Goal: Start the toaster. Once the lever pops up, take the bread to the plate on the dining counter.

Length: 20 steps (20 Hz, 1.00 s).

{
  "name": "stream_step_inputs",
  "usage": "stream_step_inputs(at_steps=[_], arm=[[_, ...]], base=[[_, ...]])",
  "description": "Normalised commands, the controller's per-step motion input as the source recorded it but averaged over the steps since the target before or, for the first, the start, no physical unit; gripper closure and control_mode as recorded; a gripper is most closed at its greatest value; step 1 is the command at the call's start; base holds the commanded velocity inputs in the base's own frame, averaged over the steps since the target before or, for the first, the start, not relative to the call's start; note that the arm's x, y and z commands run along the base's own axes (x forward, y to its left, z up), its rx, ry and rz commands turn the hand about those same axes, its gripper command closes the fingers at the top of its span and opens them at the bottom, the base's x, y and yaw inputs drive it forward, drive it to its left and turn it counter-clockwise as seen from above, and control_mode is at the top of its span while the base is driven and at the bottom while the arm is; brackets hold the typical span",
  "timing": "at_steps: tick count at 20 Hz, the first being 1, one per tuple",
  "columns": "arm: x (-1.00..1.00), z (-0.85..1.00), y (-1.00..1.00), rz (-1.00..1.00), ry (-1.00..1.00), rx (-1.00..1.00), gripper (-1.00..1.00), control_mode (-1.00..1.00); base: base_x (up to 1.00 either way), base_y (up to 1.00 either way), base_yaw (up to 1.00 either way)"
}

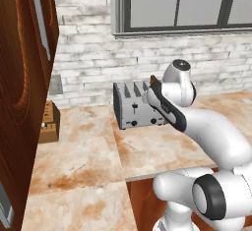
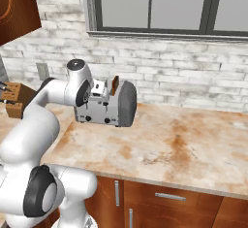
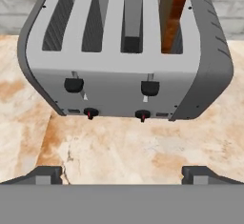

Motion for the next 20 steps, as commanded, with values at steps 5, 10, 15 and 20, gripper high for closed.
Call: stream_step_inputs(at_steps=[5, 10, 15, 20], arm=[[0.12, -0.02, 0.00, 0.00, 0.00, 0.00, -1.00, -1.00], [0.19, -0.02, 0.01, 0.00, 0.00, 0.00, -1.00, -1.00], [0.22, -0.09, 0.00, 0.00, 0.00, 0.00, -1.00, -1.00], [0.21, -0.20, 0.00, 0.00, 0.00, 0.00, -1.00, -1.00]], base=[[0.00, 0.00, 0.00], [0.00, 0.00, 0.00], [0.00, 0.00, 0.00], [0.00, 0.00, 0.00]])
